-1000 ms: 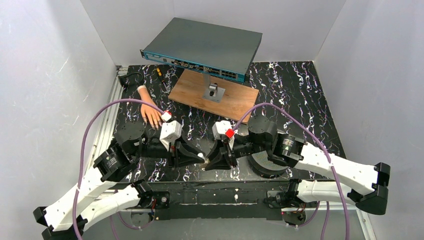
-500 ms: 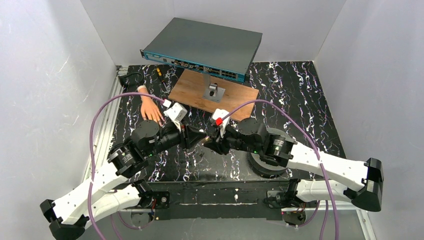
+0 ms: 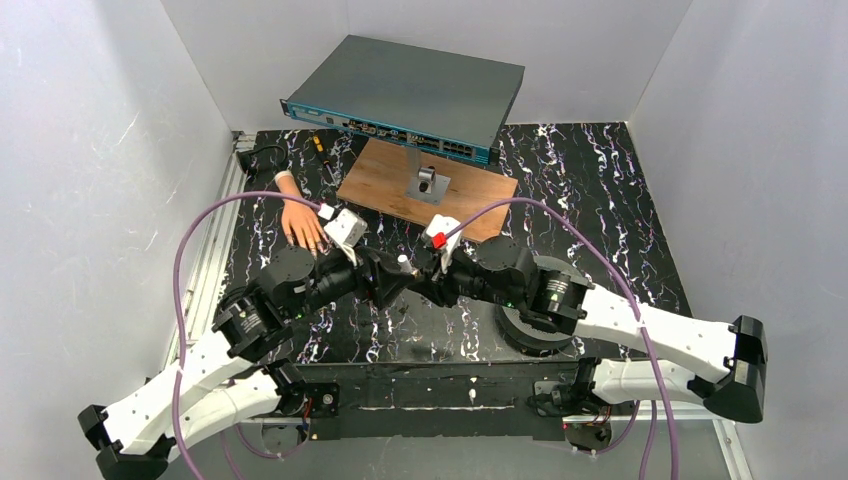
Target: Paint the nails
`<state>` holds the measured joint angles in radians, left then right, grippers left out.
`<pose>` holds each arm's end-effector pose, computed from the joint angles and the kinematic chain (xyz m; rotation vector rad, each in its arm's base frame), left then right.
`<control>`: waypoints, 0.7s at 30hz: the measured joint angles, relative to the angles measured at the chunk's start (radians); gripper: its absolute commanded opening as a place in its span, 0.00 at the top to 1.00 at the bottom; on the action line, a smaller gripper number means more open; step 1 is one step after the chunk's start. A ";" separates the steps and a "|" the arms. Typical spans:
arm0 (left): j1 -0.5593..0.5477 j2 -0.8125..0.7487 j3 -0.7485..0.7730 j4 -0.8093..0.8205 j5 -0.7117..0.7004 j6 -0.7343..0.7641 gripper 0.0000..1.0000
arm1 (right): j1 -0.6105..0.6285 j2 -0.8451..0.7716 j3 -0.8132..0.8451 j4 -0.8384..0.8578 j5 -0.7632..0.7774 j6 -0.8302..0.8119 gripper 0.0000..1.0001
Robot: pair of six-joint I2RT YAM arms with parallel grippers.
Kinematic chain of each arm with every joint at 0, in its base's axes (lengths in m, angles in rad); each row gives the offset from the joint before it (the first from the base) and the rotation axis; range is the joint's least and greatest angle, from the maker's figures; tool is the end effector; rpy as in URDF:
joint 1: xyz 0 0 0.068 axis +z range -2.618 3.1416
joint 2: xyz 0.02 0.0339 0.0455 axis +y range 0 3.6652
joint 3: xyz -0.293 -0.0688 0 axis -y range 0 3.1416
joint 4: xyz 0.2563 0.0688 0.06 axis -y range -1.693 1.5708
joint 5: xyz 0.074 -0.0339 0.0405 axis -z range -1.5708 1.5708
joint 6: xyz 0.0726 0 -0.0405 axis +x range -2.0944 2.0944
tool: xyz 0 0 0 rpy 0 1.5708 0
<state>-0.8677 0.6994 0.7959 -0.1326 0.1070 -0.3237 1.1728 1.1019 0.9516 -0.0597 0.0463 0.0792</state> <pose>0.1177 -0.1509 0.3813 0.5412 1.6136 -0.9952 0.1168 0.2691 0.3653 -0.9389 1.6095 0.8484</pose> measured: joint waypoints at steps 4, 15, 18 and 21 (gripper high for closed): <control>-0.005 -0.043 0.023 -0.064 0.021 0.032 0.02 | -0.001 -0.035 0.000 -0.002 -0.001 0.000 0.99; -0.008 -0.170 0.273 -0.393 0.260 0.228 0.08 | -0.005 -0.216 0.002 -0.129 -0.211 -0.008 0.99; -0.008 -0.163 0.314 -0.424 0.367 0.266 0.13 | -0.009 -0.224 0.002 -0.146 -0.326 -0.009 0.99; -0.009 -0.142 0.330 -0.447 0.444 0.302 0.19 | -0.010 -0.218 0.002 -0.164 -0.419 -0.009 0.99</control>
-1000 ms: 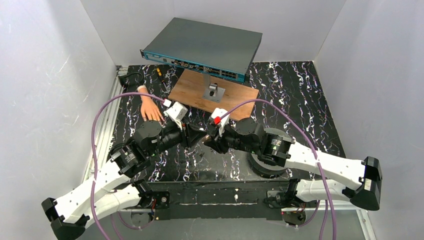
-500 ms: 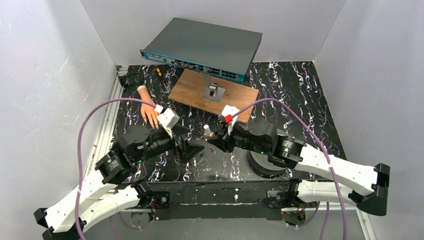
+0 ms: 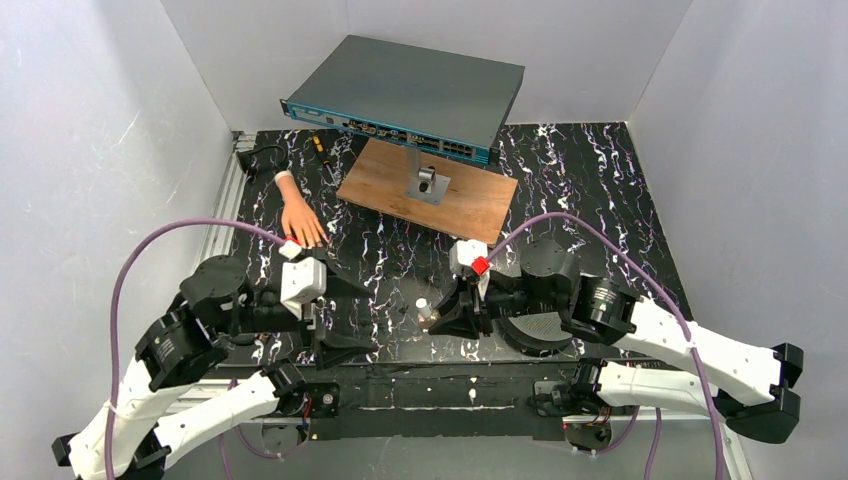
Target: Paint the nails
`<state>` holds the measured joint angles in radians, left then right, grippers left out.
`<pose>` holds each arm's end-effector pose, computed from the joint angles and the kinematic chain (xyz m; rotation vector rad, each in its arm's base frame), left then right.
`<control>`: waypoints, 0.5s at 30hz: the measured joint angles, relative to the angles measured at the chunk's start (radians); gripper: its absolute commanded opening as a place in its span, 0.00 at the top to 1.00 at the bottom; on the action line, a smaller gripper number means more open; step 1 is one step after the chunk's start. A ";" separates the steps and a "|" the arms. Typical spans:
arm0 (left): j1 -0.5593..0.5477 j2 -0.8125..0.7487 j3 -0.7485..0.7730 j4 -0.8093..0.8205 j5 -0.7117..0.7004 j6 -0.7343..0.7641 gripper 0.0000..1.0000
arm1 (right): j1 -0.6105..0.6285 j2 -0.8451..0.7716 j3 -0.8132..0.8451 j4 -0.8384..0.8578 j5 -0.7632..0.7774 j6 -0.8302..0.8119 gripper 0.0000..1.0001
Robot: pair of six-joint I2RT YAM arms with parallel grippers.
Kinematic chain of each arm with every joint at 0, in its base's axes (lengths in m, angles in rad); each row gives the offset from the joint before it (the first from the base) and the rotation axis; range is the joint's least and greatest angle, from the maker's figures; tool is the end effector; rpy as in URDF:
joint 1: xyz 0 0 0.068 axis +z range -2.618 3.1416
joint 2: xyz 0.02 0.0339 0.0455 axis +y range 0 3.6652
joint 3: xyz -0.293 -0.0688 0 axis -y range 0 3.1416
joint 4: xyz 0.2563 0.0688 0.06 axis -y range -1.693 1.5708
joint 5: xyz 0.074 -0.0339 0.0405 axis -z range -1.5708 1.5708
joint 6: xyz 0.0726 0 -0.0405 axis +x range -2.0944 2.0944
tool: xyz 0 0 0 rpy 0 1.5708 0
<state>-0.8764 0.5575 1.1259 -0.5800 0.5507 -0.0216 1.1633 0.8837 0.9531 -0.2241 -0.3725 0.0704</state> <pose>0.0290 -0.0942 0.4555 1.0946 1.3002 -1.1190 0.0652 0.2176 0.3958 -1.2191 1.4287 1.2033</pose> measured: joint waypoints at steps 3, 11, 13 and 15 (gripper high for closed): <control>0.000 0.057 0.017 -0.013 0.065 0.031 0.27 | 0.006 0.023 0.001 -0.014 -0.061 0.000 0.99; 0.000 0.207 0.023 -0.012 0.168 0.066 0.43 | 0.032 0.091 0.030 -0.034 -0.116 -0.004 0.99; 0.000 0.221 0.023 -0.011 0.180 0.068 0.48 | 0.036 0.094 0.037 -0.037 -0.118 -0.008 0.99; 0.000 0.225 0.023 -0.009 0.194 0.069 0.50 | 0.039 0.097 0.042 -0.038 -0.121 -0.011 0.99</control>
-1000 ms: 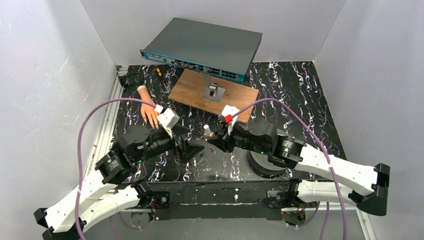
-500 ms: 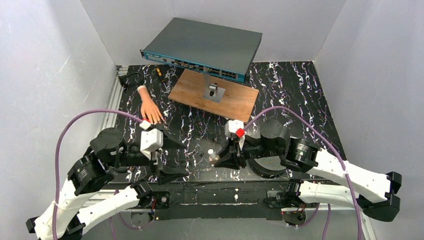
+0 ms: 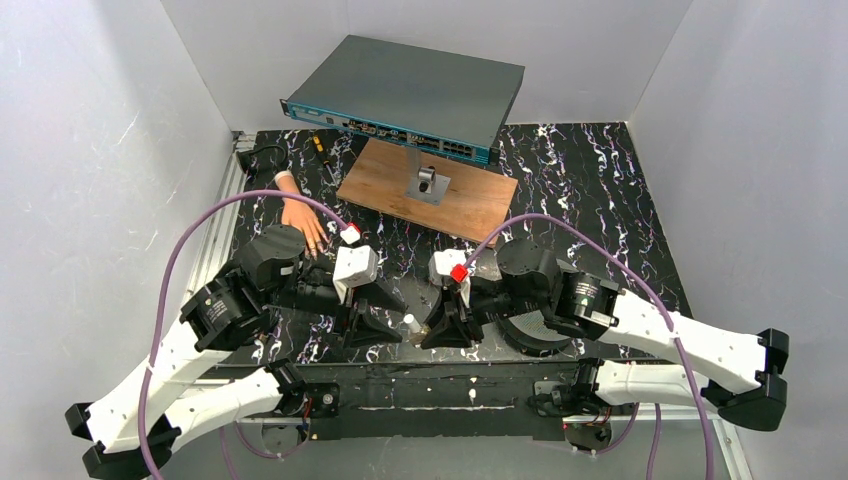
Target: Paint the nails
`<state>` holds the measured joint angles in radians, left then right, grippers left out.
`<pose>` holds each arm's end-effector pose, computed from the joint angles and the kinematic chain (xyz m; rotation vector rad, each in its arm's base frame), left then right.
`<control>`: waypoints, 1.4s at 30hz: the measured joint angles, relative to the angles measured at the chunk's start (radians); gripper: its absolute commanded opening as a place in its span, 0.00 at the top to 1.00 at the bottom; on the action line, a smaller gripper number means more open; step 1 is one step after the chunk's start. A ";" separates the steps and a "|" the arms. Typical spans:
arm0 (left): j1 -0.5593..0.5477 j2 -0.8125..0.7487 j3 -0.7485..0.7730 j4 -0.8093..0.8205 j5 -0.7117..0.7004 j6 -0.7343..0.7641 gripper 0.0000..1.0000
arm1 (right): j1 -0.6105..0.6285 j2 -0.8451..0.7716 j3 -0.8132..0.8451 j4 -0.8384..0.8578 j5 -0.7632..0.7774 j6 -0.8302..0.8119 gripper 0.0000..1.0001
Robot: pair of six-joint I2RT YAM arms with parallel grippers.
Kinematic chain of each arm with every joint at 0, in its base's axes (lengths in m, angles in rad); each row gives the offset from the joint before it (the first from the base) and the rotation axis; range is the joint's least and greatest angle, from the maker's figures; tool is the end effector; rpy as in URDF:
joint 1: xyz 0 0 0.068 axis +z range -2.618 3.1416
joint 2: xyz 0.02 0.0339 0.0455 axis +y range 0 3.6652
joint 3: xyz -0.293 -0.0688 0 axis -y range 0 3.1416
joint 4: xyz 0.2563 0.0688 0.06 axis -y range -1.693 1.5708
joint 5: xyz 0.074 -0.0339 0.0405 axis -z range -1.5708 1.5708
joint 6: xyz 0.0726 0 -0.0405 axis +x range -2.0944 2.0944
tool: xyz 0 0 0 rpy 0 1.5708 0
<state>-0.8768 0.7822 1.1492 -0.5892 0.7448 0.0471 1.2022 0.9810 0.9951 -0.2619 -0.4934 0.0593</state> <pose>0.0607 -0.1499 0.4399 1.3240 1.3803 -1.2408 0.0566 0.2420 0.3868 -1.3872 1.4449 1.3022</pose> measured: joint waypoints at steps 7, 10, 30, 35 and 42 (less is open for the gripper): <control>0.000 -0.002 -0.025 0.047 0.035 -0.015 0.52 | 0.006 0.037 0.018 -0.007 0.000 -0.012 0.99; 0.000 0.000 -0.050 0.066 0.037 -0.026 0.56 | 0.011 0.052 0.026 -0.018 0.000 -0.013 0.99; 0.000 -0.011 -0.108 0.101 0.024 -0.042 1.00 | 0.023 0.073 0.056 -0.056 0.016 -0.039 0.99; 0.000 -0.029 -0.113 0.102 -0.016 -0.067 1.00 | 0.023 0.076 0.056 -0.057 0.028 -0.044 0.99; -0.002 -0.065 -0.112 0.099 -0.128 -0.112 1.00 | 0.023 0.080 0.056 -0.058 0.075 -0.056 0.99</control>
<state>-0.8787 0.7170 1.0370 -0.4904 0.6170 -0.0650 1.2255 1.0611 1.0512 -0.3195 -0.4187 0.0032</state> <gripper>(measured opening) 0.160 0.326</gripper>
